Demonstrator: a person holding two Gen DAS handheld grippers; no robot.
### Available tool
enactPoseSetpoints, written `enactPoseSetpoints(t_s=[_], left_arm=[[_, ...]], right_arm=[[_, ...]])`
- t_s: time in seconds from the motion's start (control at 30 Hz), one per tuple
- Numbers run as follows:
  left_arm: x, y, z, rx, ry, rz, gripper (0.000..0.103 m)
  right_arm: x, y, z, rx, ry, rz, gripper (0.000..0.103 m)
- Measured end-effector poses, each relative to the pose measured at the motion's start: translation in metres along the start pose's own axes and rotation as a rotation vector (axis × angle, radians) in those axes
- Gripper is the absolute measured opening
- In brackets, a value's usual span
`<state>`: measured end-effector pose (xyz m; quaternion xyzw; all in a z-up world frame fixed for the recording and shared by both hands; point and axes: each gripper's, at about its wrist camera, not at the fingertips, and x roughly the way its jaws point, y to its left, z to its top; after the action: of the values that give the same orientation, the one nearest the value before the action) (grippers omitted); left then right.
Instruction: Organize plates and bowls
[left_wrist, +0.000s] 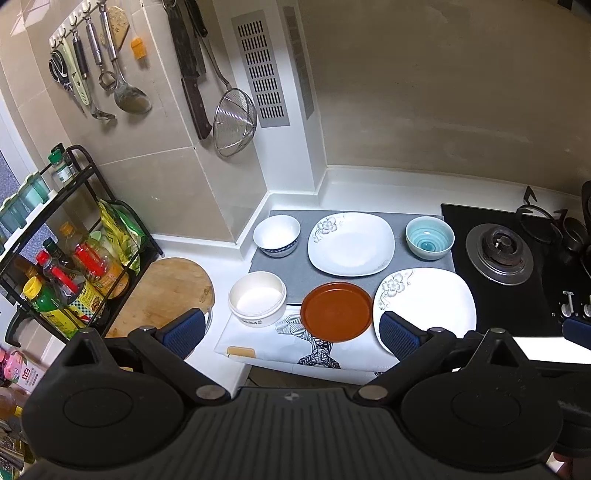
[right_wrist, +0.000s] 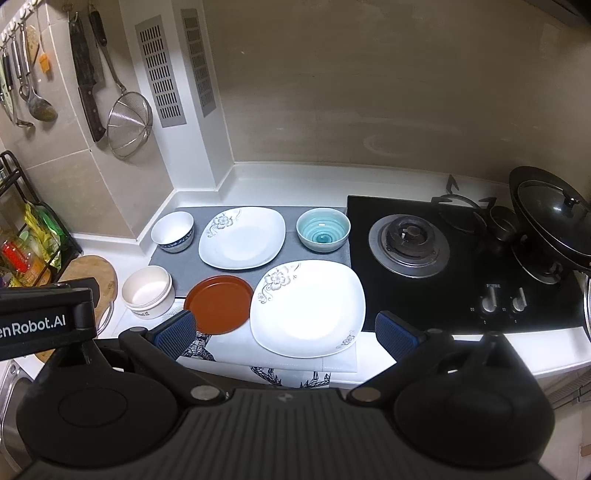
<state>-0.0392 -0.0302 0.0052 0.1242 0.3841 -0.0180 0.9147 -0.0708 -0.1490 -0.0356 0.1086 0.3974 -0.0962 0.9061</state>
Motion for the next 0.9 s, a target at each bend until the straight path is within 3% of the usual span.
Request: enactPoseSetpoints(t_s=[0.63, 0.9], left_arm=[[0.008, -0.020, -0.003, 0.034, 0.026, -0.029, 0.101], [0.040, -0.031, -0.003, 0.065, 0.060, -0.057, 0.100]], right_arm=[[0.008, -0.022, -0.006, 0.035, 0.030, -0.014, 0.103], [0.035, -0.029, -0.009, 0.043, 0.067, -0.030, 0.103]])
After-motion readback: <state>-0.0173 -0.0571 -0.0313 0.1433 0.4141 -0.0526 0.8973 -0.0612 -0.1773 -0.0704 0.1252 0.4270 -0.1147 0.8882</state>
